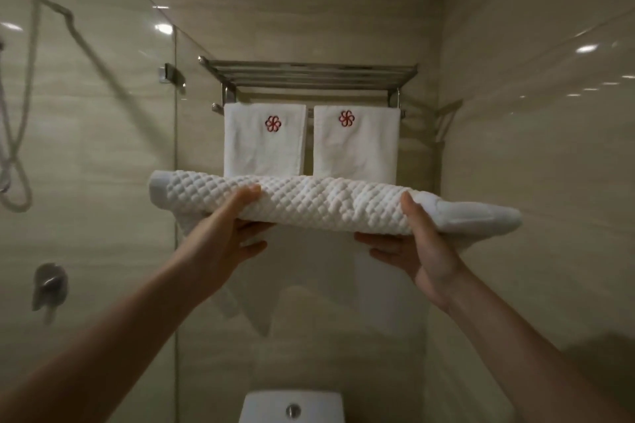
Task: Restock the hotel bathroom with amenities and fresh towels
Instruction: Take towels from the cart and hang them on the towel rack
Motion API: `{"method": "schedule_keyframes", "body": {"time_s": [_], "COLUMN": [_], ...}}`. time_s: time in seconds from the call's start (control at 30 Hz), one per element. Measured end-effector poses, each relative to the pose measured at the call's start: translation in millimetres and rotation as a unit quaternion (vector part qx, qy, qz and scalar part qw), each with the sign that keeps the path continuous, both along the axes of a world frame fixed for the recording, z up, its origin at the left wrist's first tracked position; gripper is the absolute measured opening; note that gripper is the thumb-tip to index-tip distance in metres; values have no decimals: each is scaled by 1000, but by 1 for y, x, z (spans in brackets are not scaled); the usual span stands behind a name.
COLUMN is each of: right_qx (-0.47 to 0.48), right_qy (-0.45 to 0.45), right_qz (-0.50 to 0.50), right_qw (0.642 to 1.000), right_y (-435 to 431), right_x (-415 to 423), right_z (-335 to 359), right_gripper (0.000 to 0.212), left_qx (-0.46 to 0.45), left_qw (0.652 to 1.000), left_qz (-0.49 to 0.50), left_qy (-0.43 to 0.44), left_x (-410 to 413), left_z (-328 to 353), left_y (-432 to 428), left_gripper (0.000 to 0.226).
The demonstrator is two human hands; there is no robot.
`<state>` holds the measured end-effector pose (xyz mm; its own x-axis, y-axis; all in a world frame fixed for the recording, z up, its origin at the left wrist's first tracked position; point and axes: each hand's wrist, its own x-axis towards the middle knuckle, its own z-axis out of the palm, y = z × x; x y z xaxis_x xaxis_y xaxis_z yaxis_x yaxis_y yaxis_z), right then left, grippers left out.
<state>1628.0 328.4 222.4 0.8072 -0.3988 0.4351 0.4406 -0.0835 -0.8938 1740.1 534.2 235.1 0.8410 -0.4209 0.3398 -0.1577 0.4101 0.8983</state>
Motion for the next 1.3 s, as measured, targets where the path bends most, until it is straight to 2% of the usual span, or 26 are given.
{"method": "schedule_keyframes", "body": {"time_s": [0.07,0.13,0.27,0.33,0.43,0.6,0.73,0.77,0.8,0.83,0.9,0.93,0.97,1.07,1.1,1.17,1.2,1.23,1.27,1.3], "right_qx": [-35,-85,-160,-195,-230,-286,-337,-349,-359,-369,-386,-392,-394,-373,-364,-355,-353,-356,-361,-367], "right_qy": [-17,-38,-81,-100,-127,-184,-223,-236,-249,-260,-272,-276,-277,-267,-268,-274,-276,-276,-276,-277], "right_qz": [-28,-61,-85,-86,-94,-114,-129,-132,-137,-141,-157,-168,-179,-192,-192,-196,-199,-202,-205,-206], "right_qw": [999,994,980,972,960,934,906,897,889,881,867,861,858,868,871,872,871,870,867,864], "right_y": [-17,-33,-63,-76,-99,-132,-152,-157,-162,-166,-175,-179,-183,-196,-199,-204,-206,-208,-211,-214], "right_x": [28,54,103,127,161,206,232,238,243,248,259,264,270,290,296,307,313,317,322,328], "right_z": [21,42,89,115,158,233,288,300,311,321,337,344,349,361,364,368,370,371,371,371], "right_gripper": [60,47,31,34,44,61,79,78,75,72,69,68,68,71,72,75,75,75,75,75], "left_qx": [0,13,32,27,21,54,-13,-41,-69,-88,-88,-89,-94,-108,-92,-43,-43,-45,-3,52], "left_qw": [999,997,988,984,972,927,898,885,873,865,853,847,842,839,831,779,765,767,737,729], "left_qz": [-1,-8,-11,14,45,149,216,227,230,223,226,228,232,255,275,362,382,372,403,423], "left_qy": [-34,-75,-151,-178,-229,-339,-384,-404,-425,-441,-461,-471,-477,-468,-475,-511,-516,-521,-542,-535], "left_x": [30,59,107,128,155,198,228,236,241,244,249,253,258,277,282,290,293,296,307,310], "left_z": [18,38,78,100,138,205,257,269,279,289,305,311,317,332,334,336,337,339,343,342], "left_y": [-15,-28,-50,-63,-83,-121,-151,-157,-162,-168,-181,-187,-194,-217,-225,-238,-241,-247,-251,-255], "left_gripper": [54,53,75,79,69,55,47,44,48,62,101,113,110,61,55,52,52,54,55,54]}}
